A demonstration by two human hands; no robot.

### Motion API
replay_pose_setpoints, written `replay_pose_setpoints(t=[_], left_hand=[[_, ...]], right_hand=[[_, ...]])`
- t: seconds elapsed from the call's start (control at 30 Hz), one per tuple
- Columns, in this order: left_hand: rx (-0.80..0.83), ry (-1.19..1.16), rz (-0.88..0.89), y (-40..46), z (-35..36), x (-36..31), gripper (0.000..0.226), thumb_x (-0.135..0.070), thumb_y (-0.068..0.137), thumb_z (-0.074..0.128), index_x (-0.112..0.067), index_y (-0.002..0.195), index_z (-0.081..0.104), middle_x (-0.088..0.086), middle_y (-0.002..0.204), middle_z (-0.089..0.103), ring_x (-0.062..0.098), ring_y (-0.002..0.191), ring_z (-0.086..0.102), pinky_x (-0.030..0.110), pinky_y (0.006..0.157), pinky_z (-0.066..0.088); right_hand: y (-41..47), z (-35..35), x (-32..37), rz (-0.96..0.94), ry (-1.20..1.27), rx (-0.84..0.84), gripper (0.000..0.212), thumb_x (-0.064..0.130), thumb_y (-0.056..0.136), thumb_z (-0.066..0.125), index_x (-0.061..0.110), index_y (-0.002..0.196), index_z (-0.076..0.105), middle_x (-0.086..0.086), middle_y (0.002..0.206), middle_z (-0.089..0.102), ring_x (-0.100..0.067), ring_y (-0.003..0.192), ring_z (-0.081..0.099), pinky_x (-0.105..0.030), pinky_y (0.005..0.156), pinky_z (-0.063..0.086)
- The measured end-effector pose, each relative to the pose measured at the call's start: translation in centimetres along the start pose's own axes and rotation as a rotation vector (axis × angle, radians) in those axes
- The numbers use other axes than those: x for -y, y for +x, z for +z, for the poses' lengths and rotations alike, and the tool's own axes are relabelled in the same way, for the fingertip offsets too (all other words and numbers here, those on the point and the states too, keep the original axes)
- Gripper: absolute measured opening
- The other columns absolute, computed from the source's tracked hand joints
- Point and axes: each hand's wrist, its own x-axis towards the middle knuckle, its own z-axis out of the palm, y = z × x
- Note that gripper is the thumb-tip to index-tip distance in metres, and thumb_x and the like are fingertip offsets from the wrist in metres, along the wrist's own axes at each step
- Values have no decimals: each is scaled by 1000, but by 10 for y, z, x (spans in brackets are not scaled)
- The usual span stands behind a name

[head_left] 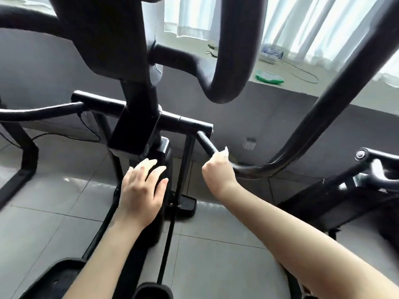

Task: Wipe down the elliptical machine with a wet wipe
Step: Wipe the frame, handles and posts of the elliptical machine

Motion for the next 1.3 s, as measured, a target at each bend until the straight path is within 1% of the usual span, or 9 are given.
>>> replay_pose_setpoints(t=[0.07, 0.13, 0.2, 0.43, 0.67, 0.93, 1.1, 1.2, 1.3], left_hand=[[29, -63, 6, 0, 12, -10, 44, -37, 93, 40, -10, 116, 68, 11, 127, 61, 27, 125, 48, 56, 107, 35], [42, -129, 37, -2, 23, -21, 43, -36, 93, 42, -11, 116, 67, 11, 127, 61, 23, 126, 46, 56, 107, 36], [49, -220, 63, -4, 31, -31, 41, -35, 93, 43, -11, 117, 67, 8, 127, 61, 20, 126, 46, 51, 107, 38], [72, -636, 1, -2, 29, -96, 37, -34, 94, 45, -16, 119, 66, -5, 126, 62, 9, 124, 53, 9, 102, 33], [128, -792, -157, -3, 33, -160, 32, -18, 94, 45, -35, 117, 60, -19, 121, 65, -2, 122, 53, 10, 101, 37], [110, -768, -277, -9, 50, -186, 36, -27, 98, 36, -27, 126, 59, -10, 128, 63, 9, 128, 52, 29, 109, 39], [108, -814, -185, 1, 66, -188, 39, -45, 102, 28, -43, 119, 63, -8, 125, 65, 11, 125, 54, 20, 102, 40], [12, -756, -80, -4, 86, -181, 63, -64, 97, 28, -17, 126, 58, 7, 127, 63, 25, 128, 52, 29, 106, 39], [-43, -714, -1, -4, 93, -175, 68, -63, 96, 26, -9, 121, 59, 9, 124, 65, 22, 125, 54, 28, 106, 38]], right_hand=[[-37, 6, -10, -42, -63, -11, 40, -8, 73, 42, -1, 97, 74, -28, 93, 69, -43, 97, 64, -52, 102, 44], [-70, 12, -33, -129, -110, -178, 42, -10, 71, 38, -2, 89, 75, -29, 95, 69, -42, 101, 64, -44, 101, 48], [-100, 9, -67, -210, -161, -378, 35, -10, 79, 43, -6, 97, 72, -29, 105, 66, -42, 111, 60, -41, 103, 46], [-144, -30, -179, -282, 103, -1016, 19, -1, 93, 61, 1, 109, 73, -10, 120, 67, -26, 120, 59, -38, 102, 48], [-116, 24, -128, -54, 972, -1427, 20, -11, 86, 62, -6, 106, 62, -14, 126, 57, -24, 131, 49, -36, 106, 43], [-116, 61, -59, 263, 1805, -1361, 12, 8, 88, 63, 14, 98, 61, -10, 116, 69, -14, 109, 66, -30, 83, 56], [-94, 79, -50, 265, 1817, -1544, 28, 9, 87, 65, 11, 115, 61, -1, 110, 69, -10, 97, 68, -17, 86, 52], [-72, 111, -17, 285, 1999, -1449, 20, 17, 87, 64, 19, 108, 65, 4, 110, 70, -11, 97, 70, -24, 83, 55], [-47, 129, 11, 250, 2338, -1291, 19, 24, 86, 64, 35, 102, 66, 10, 107, 72, -13, 99, 70, -31, 83, 56]])
